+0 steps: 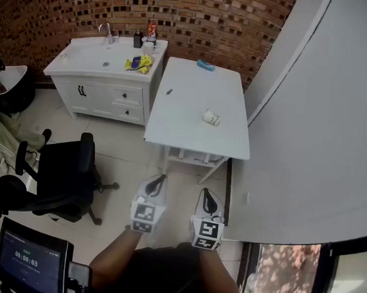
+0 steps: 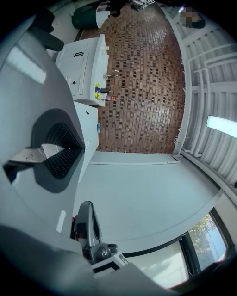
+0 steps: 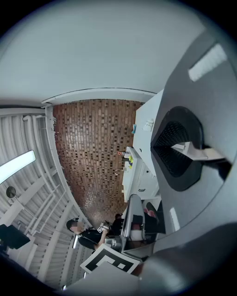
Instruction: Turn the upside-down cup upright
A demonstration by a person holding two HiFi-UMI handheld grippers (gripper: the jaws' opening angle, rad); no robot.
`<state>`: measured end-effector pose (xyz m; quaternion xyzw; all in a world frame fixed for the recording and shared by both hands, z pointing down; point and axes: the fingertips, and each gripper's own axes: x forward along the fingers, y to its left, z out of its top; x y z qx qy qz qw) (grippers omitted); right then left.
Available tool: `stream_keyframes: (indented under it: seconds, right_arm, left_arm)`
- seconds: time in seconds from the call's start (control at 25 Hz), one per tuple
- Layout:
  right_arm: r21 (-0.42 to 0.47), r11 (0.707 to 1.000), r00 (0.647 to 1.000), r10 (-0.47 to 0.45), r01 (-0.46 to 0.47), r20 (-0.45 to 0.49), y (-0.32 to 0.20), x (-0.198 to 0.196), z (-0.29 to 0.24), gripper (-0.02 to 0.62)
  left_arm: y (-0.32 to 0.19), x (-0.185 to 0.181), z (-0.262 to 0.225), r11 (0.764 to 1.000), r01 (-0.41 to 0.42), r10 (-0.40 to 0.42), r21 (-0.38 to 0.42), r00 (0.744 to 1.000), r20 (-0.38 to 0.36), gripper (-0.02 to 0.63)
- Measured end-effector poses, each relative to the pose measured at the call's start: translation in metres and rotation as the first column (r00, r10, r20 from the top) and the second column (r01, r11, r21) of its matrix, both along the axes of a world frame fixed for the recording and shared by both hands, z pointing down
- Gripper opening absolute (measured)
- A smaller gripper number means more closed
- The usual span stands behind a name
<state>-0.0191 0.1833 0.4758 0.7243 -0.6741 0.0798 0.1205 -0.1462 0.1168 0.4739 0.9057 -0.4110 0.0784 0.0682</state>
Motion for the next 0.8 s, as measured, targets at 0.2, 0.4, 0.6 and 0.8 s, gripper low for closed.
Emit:
stream_keyframes:
  seconds: [0.2, 0.4, 0.6, 0.8]
  right_arm:
    - [0.004, 1.000, 1.000, 0.016, -0.016, 0.004, -0.005, -0.005, 0.001, 0.012]
    - [0.000, 1.000, 1.000, 0.024, -0.024, 0.014, -0.017, -0.001, 0.002, 0.012]
    - [-0.010, 1.000, 1.000, -0.001, 0.001, 0.017, -0.037, 0.013, 0.008, 0.012]
    - [-0.022, 0.999, 0.999, -0.023, 0.023, 0.023, -0.061, 0.024, 0.017, 0.012]
  left_arm:
    - [-0.007, -0.007, -0.003, 1.000, -0.003, 0.003, 0.002, 1.000, -0.026, -0.002]
    - [-0.019, -0.008, 0.001, 1.000, 0.005, -0.005, -0.016, 1.000, -0.021, -0.002]
    - [-0.036, 0.011, 0.009, 1.000, 0.015, -0.015, -0.025, 1.000, 0.002, -0.002]
    - [-0.060, 0.025, 0.019, 0.997, 0.035, -0.034, -0.065, 0.999, 0.007, -0.002]
